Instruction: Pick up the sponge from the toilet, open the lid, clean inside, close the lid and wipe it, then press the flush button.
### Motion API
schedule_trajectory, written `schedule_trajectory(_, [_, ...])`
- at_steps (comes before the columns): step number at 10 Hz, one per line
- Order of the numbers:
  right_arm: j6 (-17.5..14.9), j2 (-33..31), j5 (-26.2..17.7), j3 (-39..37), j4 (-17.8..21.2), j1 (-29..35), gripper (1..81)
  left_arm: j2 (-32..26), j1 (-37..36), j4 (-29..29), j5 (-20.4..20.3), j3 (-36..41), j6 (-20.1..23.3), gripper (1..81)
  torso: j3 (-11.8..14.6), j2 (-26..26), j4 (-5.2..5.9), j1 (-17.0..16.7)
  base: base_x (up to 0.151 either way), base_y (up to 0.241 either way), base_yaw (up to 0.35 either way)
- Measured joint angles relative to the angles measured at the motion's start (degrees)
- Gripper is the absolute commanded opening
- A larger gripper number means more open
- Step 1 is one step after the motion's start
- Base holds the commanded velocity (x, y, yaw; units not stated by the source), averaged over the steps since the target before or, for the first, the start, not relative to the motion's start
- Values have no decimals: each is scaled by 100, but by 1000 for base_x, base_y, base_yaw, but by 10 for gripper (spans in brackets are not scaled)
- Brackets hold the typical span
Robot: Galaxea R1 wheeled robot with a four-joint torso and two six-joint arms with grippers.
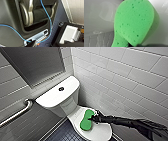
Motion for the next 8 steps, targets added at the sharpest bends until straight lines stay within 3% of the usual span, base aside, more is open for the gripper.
schedule_trajectory(2, [0, 402, 56, -708, -91, -35, 10, -38, 33, -1, 2, -2, 0, 811, 0, 0, 0, 0, 0, 0, 0])
schedule_trajectory(5, [-5, 761, 789, -1399, -174, -842, 10, -44, 111, 0, 2, -5, 0, 811, 0, 0, 0, 0, 0, 0, 0])
schedule_trajectory(6, [-6, 766, 1091, -1457, -207, -953, 10, -46, 118, 0, 2, -5, 0, 811, 0, 0, 0, 0, 0, 0, 0])
schedule_trajectory(8, [-6, 685, 1122, -1406, -256, -956, 10, -40, 116, 2, 0, -5, 0, 811, 0, 0, 0, 0, 0, 0, 0])
